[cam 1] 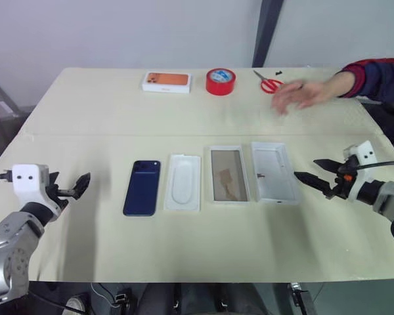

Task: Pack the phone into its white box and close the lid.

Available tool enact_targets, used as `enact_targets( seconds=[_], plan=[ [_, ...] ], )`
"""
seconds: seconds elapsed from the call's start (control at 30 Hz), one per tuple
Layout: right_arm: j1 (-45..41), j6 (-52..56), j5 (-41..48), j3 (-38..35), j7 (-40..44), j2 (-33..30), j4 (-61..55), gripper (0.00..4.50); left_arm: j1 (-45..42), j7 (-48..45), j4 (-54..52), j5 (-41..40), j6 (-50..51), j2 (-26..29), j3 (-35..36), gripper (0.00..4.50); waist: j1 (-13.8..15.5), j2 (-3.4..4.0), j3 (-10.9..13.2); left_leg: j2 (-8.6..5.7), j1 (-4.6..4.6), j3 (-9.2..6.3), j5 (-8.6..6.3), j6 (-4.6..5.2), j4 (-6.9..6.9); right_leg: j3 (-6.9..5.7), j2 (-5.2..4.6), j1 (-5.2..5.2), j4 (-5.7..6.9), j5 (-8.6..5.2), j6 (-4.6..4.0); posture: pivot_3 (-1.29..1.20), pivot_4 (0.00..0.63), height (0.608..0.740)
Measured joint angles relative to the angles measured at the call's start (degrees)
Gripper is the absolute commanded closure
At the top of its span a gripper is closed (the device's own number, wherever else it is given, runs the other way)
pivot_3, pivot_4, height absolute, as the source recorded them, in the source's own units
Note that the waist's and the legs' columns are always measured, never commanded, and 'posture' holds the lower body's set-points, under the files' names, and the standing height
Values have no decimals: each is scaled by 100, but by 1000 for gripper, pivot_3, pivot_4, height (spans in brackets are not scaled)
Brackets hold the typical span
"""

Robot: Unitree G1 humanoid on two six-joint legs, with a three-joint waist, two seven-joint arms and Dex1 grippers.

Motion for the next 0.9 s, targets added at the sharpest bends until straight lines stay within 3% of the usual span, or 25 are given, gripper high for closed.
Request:
enact_targets(
  seconds=[0.6, 0.7, 0.9],
  plan=[
    [-9, 25, 168, 49, 69, 4, -400, 15, -94, -21, -218, -117, 131, -227, -321, 41, 1, -1, -1, -1, 1, 0, 1, 0, 1, -1, 0, 4, 0, 1, 1, 0, 150, 725],
    [-156, 23, 173, 204, 82, 65, -462, 15, -298, 177, -548, -435, 510, -466, -432, 41, 2, 0, -1, -1, 2, 0, 1, 0, 6, -2, 1, 7, 4, 1, 2, 0, 150, 725],
    [-475, 103, 299, 757, 66, 344, -1272, 15, -1057, 707, -1278, -924, 1857, -744, -1435, 41, 9, -2, 0, -2, 1, -2, 1, 0, 21, -3, 8, 8, 17, 2, 3, 0, 150, 725]
  ],
)
